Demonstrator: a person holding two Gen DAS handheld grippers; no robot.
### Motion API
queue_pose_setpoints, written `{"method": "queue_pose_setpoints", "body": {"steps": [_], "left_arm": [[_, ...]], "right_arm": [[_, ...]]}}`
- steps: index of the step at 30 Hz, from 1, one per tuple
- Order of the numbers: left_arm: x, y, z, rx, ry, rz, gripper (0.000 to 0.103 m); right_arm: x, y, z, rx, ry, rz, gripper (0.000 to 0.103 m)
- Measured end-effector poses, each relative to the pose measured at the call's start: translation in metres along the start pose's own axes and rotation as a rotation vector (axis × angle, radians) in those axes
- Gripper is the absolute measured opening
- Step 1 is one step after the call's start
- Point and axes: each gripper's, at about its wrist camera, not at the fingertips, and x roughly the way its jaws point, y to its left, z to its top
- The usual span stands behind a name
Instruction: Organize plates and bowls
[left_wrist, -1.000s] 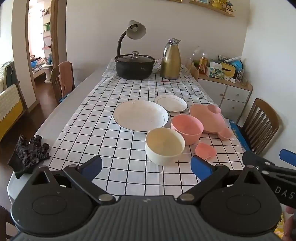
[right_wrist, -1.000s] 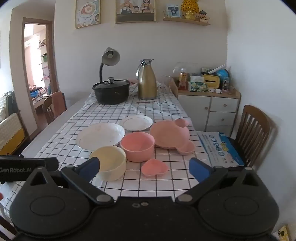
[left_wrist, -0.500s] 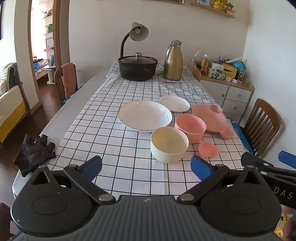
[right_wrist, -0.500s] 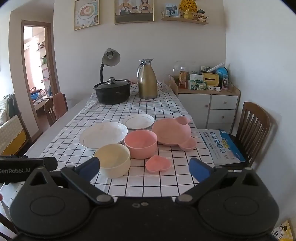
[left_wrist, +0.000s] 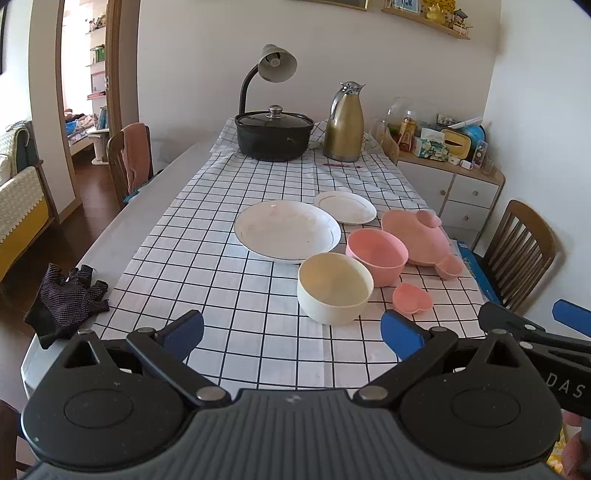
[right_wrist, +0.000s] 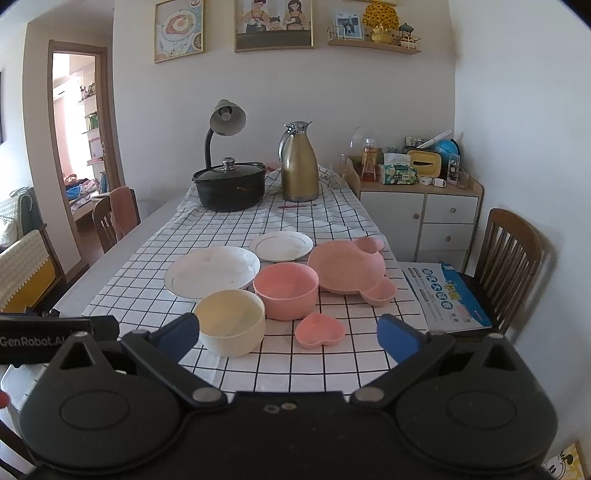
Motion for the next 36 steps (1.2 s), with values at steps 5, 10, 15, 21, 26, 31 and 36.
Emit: {"method": "queue_pose_setpoints", "body": {"steps": [5, 10, 15, 21, 26, 31, 36], "left_arm": [[0.0, -0.002, 0.0, 0.005, -0.001, 0.001, 0.103], [0.002, -0.005, 0.002, 0.012, 0.0, 0.007, 0.103], [0.006, -0.007, 0.005, 0.014, -0.001, 0.005, 0.103], [0.01, -0.008, 0.008, 0.007, -0.003, 0.01, 0.103], [0.014, -0.009, 0.012, 0.004, -0.008, 0.017, 0.103], [0.018, -0.009, 0.017, 0.0, -0.012, 0.019, 0.103], [0.021, -0.008, 0.021, -0.006, -0.019, 0.02, 0.103]], "right_arm": [[0.002, -0.002, 0.003, 0.002, 0.007, -0.005, 0.102], [0.002, -0.002, 0.004, -0.008, -0.003, -0.006, 0.102], [0.005, -0.005, 0.008, -0.015, -0.009, -0.011, 0.102], [0.009, -0.007, 0.01, -0.016, -0.007, -0.011, 0.102], [0.016, -0.01, 0.014, -0.016, -0.008, -0.011, 0.102], [0.021, -0.012, 0.018, -0.021, -0.008, -0.002, 0.102], [0.026, -0.011, 0.021, -0.026, -0.008, -0.001, 0.102]]}}
